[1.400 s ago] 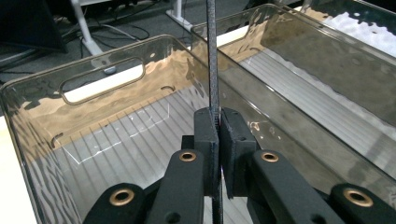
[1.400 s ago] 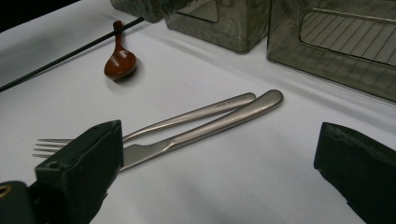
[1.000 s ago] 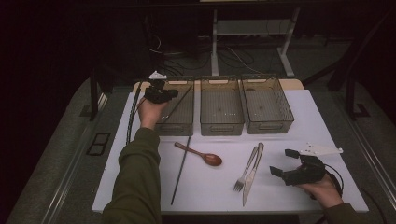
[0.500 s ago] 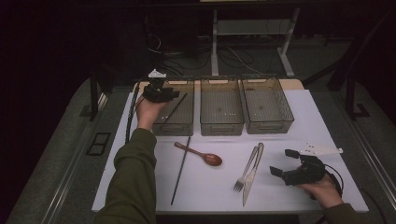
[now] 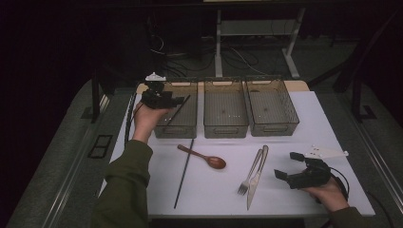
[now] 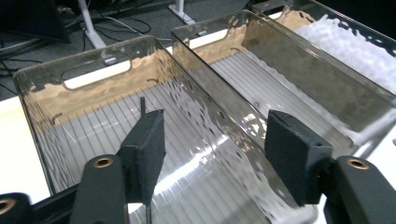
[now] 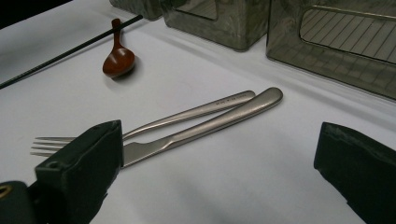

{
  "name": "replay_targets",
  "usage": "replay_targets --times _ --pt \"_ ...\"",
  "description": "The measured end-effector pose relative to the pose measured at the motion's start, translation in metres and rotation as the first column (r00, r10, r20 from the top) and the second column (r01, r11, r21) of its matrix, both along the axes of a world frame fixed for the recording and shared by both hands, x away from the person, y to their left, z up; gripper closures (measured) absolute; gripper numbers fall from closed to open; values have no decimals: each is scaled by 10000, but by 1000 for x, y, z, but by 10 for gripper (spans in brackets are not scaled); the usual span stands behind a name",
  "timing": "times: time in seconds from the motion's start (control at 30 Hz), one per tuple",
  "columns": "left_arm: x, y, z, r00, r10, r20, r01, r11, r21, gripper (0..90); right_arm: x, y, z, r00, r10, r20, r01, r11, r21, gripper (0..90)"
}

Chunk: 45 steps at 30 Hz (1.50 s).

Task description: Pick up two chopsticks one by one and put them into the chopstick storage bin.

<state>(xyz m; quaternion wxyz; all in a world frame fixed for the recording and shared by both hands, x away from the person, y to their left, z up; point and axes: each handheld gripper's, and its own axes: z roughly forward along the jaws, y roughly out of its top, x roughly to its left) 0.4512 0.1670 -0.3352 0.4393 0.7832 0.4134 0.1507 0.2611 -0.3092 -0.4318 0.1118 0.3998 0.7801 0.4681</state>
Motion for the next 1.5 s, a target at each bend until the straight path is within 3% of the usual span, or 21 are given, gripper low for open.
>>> replay_targets --times 0.33,0.73,1.27,1.5 --pt "-30 6 5 9991 -273 327 269 9996 121 326 0 1 -1 10000 7 50 -7 10000 -13 10" --pt "-68 19 -3 9986 -181 504 185 9998 -75 311 2 5 -8 9970 772 88 -767 9958 -509 10" --pt "-117 20 -31 9986 -180 499 195 9993 -306 282 2 7 -8 9971 758 88 -752 9959 -505 9" --pt "-131 14 -47 9988 -294 403 304 9992 -251 268 1 7 -8 9974 711 79 -706 9962 -516 9"
